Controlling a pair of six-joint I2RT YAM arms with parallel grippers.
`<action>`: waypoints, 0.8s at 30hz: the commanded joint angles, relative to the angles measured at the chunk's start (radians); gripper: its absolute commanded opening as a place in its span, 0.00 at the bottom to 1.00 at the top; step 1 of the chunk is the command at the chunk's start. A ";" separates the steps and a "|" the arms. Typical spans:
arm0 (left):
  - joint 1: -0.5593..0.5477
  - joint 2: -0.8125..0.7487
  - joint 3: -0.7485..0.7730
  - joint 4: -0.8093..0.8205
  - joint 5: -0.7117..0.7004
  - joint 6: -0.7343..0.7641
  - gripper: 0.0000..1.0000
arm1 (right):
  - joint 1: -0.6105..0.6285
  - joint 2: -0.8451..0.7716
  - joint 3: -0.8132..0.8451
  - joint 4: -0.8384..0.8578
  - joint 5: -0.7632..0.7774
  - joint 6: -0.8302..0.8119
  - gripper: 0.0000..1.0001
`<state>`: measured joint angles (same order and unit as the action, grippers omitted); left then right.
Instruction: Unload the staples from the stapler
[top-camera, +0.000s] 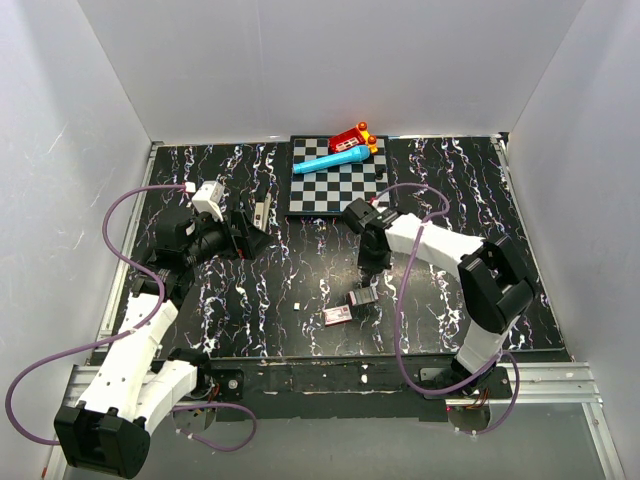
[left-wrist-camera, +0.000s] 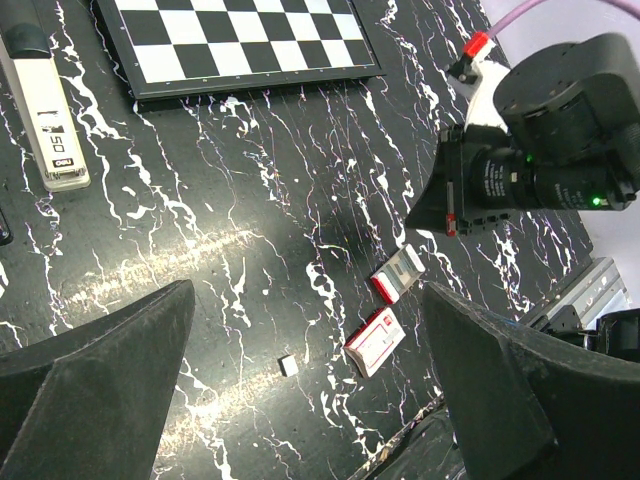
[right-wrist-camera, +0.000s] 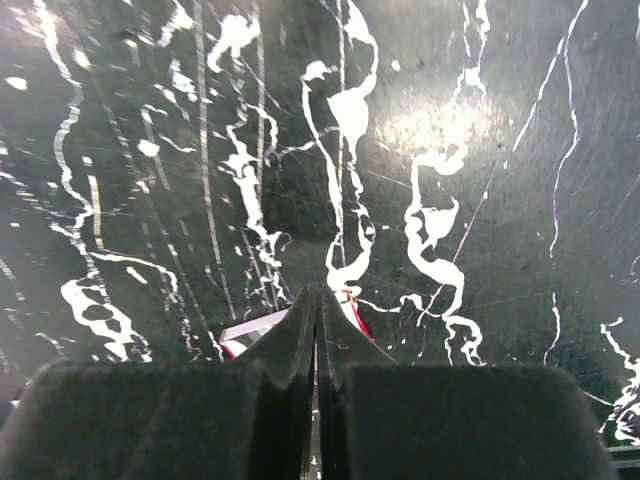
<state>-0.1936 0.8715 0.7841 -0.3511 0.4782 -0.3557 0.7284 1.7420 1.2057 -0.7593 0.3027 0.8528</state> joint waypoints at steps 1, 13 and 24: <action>-0.004 -0.011 0.009 -0.009 -0.007 0.012 0.98 | -0.003 -0.042 0.100 -0.028 0.049 -0.101 0.01; -0.004 -0.019 0.009 -0.012 -0.024 0.012 0.98 | 0.063 -0.124 0.040 0.218 -0.381 -0.267 0.34; -0.004 -0.038 0.007 -0.017 -0.050 0.014 0.98 | 0.262 0.008 0.121 0.233 -0.332 -0.069 0.58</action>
<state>-0.1936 0.8654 0.7841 -0.3515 0.4522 -0.3553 0.9489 1.7195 1.2690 -0.5472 -0.0376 0.6842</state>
